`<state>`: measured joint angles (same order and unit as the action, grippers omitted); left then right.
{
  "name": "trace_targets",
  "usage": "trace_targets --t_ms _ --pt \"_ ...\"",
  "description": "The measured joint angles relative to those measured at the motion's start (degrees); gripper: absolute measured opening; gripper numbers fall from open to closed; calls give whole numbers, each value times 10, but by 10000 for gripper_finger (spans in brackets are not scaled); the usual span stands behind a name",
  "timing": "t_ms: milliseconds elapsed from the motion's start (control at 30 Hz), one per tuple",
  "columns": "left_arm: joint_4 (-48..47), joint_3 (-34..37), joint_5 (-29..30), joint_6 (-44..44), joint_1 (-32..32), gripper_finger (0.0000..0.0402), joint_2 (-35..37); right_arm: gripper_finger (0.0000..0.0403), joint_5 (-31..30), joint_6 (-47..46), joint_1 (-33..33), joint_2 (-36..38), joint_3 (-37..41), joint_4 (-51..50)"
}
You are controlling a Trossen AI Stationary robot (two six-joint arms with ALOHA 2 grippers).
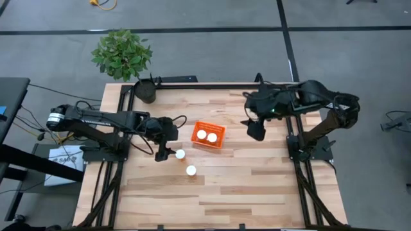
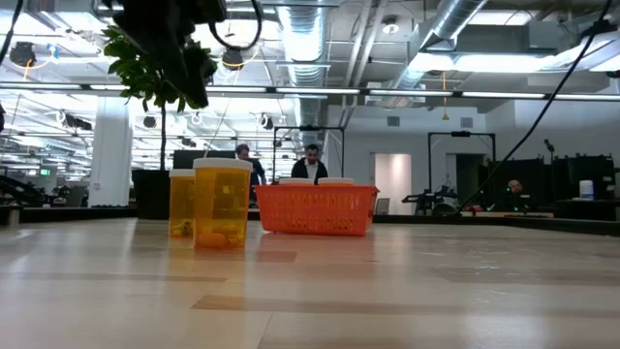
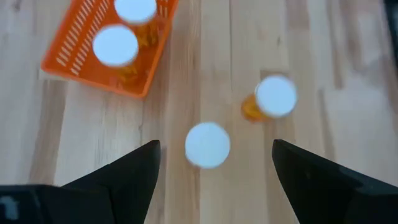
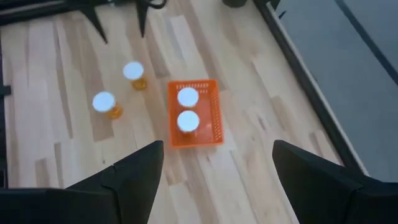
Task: Pick and place pill bottles into a basket
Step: Put the orange pill bottle into the orange basket
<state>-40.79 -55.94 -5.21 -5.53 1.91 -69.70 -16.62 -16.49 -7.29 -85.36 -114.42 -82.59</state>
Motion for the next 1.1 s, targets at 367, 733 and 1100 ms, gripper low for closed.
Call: trace_targets --t_ms 367,733,1100 --pt "-10 0 1 125 5 298 -76 297 -17 -16 -22 0 25 17" --pt "-17 -10 4 204 5 298 -123 297 -20 -20 -22 0 25 14" --pt "10 -17 5 239 5 298 -144 297 -21 -26 -23 0 25 -2"
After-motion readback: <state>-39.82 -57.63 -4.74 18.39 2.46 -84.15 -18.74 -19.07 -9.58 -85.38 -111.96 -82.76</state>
